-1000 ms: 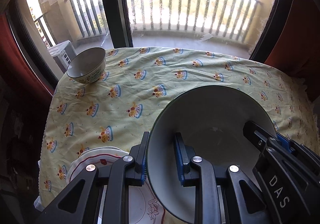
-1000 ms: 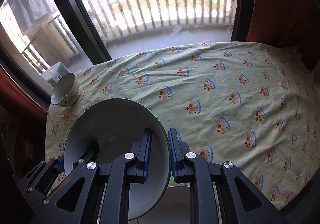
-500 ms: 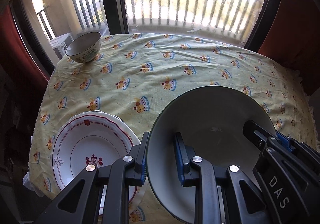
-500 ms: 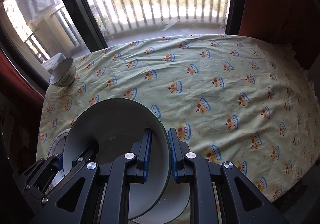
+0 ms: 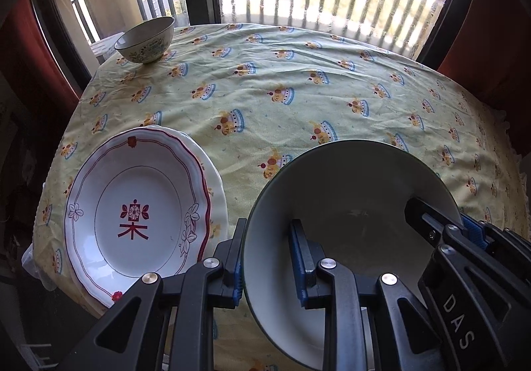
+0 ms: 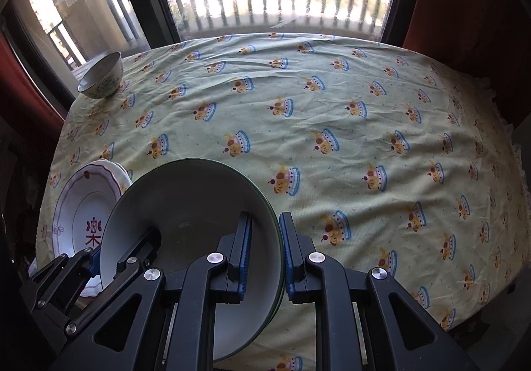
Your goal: Organize plates and bowls
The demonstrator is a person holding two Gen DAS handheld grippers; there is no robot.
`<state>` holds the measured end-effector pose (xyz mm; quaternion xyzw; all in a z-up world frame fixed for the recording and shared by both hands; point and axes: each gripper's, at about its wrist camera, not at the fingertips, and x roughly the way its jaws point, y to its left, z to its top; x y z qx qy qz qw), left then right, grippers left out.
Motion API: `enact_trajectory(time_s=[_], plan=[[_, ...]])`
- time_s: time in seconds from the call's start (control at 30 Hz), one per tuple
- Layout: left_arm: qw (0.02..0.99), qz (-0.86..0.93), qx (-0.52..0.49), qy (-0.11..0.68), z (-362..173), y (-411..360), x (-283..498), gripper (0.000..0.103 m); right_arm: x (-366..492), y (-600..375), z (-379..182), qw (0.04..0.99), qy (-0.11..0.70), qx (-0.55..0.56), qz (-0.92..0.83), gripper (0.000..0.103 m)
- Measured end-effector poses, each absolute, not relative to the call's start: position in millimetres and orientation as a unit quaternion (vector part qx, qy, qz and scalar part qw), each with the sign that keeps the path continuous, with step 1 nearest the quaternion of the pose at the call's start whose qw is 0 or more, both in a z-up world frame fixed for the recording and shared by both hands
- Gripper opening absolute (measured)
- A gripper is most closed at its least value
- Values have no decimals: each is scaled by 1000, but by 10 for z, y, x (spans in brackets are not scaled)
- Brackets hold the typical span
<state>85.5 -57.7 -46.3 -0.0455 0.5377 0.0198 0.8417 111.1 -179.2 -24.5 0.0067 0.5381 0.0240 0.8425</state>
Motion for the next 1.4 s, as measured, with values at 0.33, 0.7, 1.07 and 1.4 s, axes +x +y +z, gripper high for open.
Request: enact_trajectory(time_s=[0.33, 0.7, 1.07, 1.4], plan=[[832, 32, -57, 550, -662, -590, 835, 23, 1122, -1770, -450, 834, 551, -7, 26, 20], [851, 33, -49, 522, -688, -614, 780, 22, 1041, -1812, -494, 851, 525, -2, 26, 20], [872, 43, -61, 484, -727, -604, 645, 23, 884, -1828, -513, 883, 467, 22, 31, 21], [856, 30, -74, 510, -778, -580, 652, 32, 867, -1825, -514, 886, 463, 21, 34, 25]])
